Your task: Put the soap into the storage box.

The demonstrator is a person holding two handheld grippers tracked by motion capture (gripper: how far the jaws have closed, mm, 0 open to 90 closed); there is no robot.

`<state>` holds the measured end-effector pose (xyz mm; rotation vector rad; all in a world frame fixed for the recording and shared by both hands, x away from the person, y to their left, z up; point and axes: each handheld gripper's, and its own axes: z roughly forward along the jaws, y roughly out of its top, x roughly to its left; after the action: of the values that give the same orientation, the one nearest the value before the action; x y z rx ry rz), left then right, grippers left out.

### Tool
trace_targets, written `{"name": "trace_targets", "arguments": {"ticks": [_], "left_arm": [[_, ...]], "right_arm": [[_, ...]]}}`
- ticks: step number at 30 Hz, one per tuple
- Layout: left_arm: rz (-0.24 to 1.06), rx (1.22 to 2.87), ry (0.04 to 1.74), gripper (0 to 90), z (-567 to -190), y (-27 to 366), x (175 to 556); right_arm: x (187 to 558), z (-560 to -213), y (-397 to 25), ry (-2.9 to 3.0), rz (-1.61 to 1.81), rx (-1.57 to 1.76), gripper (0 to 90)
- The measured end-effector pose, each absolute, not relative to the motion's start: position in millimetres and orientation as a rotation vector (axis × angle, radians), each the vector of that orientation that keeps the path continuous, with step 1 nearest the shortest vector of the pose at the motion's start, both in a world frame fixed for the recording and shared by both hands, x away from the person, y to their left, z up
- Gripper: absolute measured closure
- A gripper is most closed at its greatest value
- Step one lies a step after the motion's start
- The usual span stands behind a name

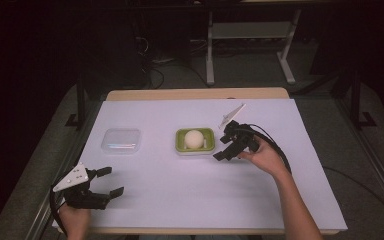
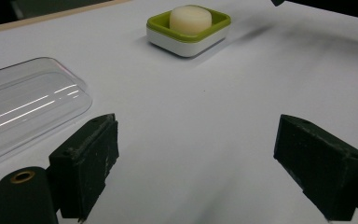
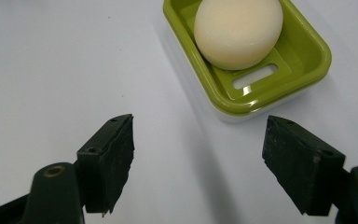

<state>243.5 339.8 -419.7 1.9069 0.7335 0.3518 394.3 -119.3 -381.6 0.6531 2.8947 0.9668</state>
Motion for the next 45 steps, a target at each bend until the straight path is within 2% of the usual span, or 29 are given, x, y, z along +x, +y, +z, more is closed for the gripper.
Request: {"name": "trace_targets", "arguments": {"ticks": [45], "left_arm": [[0.339,1.921,0.735,13.2,-420.8,336.7,245.0]], "right_arm": [[335.0,-400.4,-176.6,2.851,1.013,0.804,23.8]]}}
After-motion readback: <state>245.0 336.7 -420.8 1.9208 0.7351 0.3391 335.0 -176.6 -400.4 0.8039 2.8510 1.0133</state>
